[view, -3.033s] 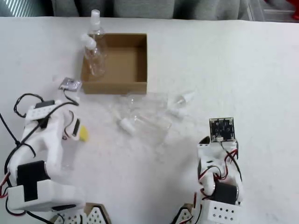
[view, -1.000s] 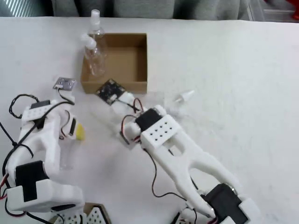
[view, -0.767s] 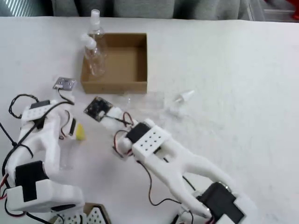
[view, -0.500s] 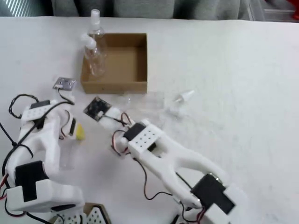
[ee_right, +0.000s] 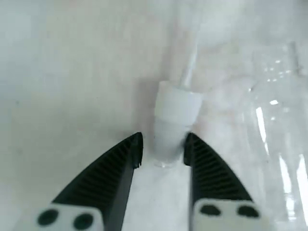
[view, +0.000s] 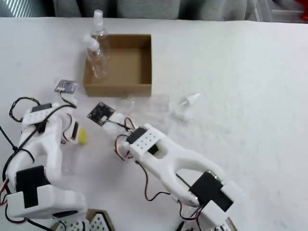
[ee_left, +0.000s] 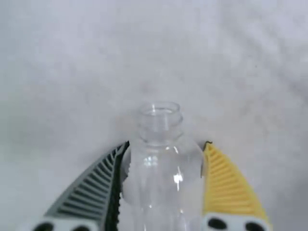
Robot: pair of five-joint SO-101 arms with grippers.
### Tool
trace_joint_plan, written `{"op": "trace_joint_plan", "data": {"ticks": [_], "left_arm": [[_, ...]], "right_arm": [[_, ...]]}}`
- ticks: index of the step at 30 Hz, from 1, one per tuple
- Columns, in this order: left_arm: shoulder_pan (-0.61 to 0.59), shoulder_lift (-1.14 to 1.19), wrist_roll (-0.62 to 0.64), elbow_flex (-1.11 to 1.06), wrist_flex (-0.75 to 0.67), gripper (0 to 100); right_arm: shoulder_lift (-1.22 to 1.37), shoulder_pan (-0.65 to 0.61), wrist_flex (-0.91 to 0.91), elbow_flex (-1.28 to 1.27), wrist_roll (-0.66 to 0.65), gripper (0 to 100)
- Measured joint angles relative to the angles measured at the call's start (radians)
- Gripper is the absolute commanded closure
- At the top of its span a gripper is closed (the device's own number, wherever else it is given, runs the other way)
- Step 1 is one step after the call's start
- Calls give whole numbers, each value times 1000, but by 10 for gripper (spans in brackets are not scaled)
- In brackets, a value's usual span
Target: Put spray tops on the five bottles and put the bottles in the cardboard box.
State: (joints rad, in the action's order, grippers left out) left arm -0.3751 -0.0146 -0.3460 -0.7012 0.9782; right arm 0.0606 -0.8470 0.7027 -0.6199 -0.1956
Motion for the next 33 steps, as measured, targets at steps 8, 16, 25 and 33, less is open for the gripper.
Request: {"op": "trace_joint_plan", "data": {"ticks": [8, 16, 25, 33], "left_arm": [[0, 0, 0, 0, 0, 962], [0, 0, 0, 0, 0, 962], [0, 0, 0, 0, 0, 962], [0, 0, 0, 0, 0, 962]], "right_arm": [[-40, 0, 129, 14, 0, 982], [-411, 64, 566, 31, -115, 982], [-829, 566, 821, -97, -410, 982], [-1014, 1106, 611, -460, -941, 982]]}}
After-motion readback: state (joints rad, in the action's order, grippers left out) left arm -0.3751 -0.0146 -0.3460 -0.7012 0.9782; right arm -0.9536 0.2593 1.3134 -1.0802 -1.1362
